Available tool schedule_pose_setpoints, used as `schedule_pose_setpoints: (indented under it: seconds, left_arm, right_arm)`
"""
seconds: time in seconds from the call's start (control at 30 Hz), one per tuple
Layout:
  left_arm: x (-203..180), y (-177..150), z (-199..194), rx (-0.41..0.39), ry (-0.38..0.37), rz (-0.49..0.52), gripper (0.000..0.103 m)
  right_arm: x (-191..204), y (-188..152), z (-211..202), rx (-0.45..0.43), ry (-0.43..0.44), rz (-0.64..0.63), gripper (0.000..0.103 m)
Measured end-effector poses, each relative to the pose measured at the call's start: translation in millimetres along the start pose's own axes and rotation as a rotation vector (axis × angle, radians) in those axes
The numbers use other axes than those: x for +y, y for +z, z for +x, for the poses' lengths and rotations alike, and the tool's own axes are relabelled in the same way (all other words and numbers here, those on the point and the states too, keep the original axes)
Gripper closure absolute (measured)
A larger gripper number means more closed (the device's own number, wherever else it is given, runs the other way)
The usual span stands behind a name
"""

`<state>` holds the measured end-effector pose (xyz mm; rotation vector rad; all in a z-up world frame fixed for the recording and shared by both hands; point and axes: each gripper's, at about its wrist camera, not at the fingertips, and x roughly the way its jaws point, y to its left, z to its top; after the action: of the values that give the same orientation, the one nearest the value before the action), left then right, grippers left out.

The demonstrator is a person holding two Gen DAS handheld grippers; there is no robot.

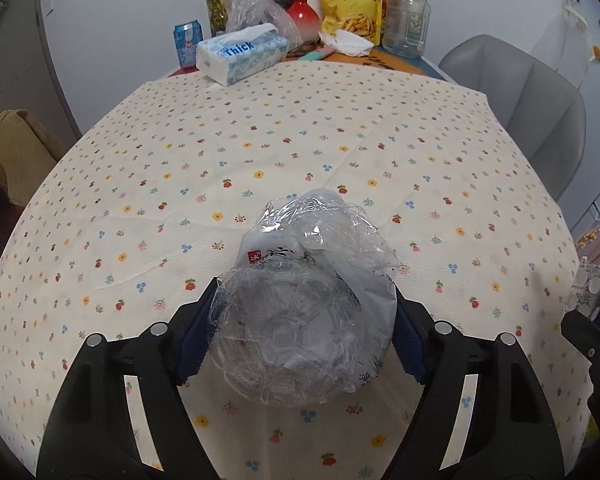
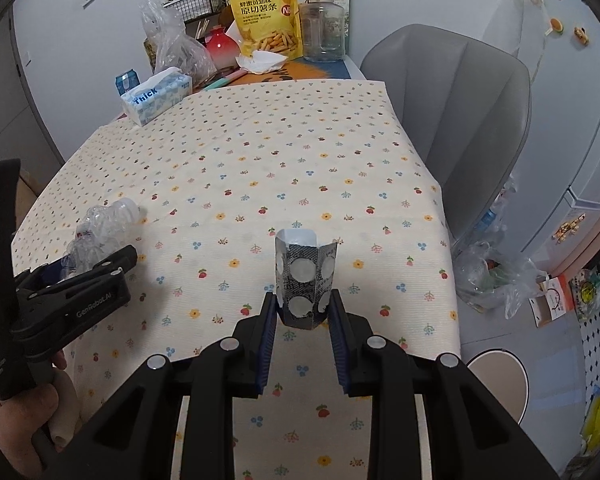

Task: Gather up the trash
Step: 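Carry the plastic bag and blister pack to the white bin and release both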

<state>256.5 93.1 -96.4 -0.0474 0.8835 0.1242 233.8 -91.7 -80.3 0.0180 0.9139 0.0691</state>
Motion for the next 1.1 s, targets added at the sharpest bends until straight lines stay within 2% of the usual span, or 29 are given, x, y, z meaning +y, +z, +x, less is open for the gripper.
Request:
schedule_pose_setpoints:
  seconds: [0.37, 0.63, 1.1]
  left_arm:
    - [-26, 0, -42, -0.084, -0.058, 0.021, 0.027]
    - [-60, -7, -75, -0.135, -0.086, 0.059, 0.027]
    - [-112, -15, -104, -0.178, -0.150, 0.116, 0.027]
  right_arm:
    - [-10, -5, -35, -0.059, -0.034, 0.005, 0.077]
    - [-46, -16, -70, -0.109, -0.058, 0.056, 0.077]
    - [-106, -36, -103, -0.144, -0.106, 0.135, 0.076]
